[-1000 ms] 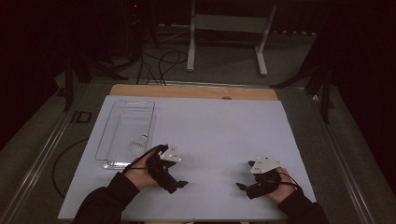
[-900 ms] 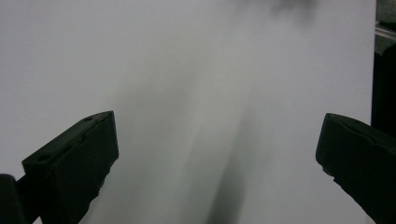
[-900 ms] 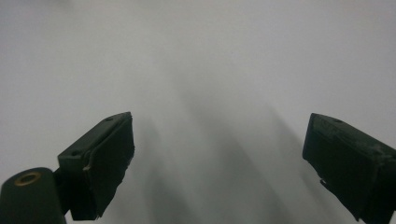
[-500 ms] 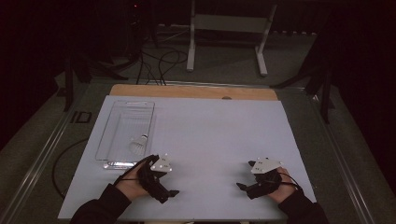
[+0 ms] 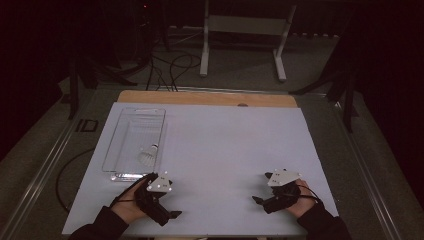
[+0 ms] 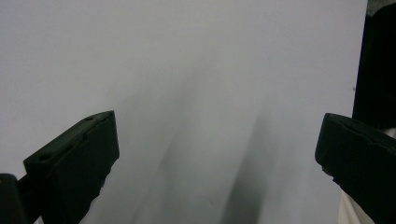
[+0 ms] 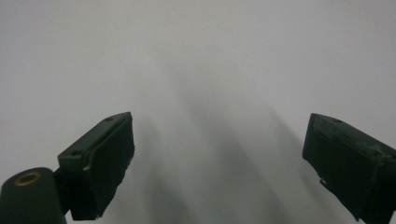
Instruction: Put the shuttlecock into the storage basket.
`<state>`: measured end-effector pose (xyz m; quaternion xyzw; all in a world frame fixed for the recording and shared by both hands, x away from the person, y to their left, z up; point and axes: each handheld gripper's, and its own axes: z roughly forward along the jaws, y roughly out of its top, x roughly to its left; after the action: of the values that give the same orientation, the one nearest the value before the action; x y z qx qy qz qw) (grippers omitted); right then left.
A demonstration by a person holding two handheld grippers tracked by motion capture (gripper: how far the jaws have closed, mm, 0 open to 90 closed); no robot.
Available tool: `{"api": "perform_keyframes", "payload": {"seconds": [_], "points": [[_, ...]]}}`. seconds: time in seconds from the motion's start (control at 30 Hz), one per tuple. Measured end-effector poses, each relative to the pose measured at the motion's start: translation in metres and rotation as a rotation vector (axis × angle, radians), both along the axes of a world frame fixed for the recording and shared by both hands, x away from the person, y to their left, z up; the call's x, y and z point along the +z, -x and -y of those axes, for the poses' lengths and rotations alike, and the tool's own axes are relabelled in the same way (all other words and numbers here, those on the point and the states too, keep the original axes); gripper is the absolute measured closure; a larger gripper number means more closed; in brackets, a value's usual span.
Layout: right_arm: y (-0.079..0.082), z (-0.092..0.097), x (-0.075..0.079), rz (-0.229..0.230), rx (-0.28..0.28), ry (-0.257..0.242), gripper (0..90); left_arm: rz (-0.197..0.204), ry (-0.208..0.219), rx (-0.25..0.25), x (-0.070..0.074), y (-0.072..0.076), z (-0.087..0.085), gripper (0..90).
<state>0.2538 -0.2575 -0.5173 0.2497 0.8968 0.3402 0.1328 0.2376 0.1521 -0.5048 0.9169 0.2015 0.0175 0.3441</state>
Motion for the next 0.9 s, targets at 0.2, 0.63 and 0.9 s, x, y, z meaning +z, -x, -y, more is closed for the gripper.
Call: {"api": "perform_keyframes", "payload": {"seconds": [0.2,0.63,0.9], "points": [[0.001,0.001,0.001,0.008,0.002,-0.002,8.9,0.007,0.034,0.012,-0.003,0.005,-0.010,0.1],[0.002,0.001,0.001,0.021,-0.002,0.003,9.0,-0.016,0.127,0.056,-0.015,0.008,-0.035,0.2],[0.003,0.000,0.001,0.030,0.004,0.007,9.0,0.013,0.139,0.102,-0.019,0.009,-0.041,0.1]]}}
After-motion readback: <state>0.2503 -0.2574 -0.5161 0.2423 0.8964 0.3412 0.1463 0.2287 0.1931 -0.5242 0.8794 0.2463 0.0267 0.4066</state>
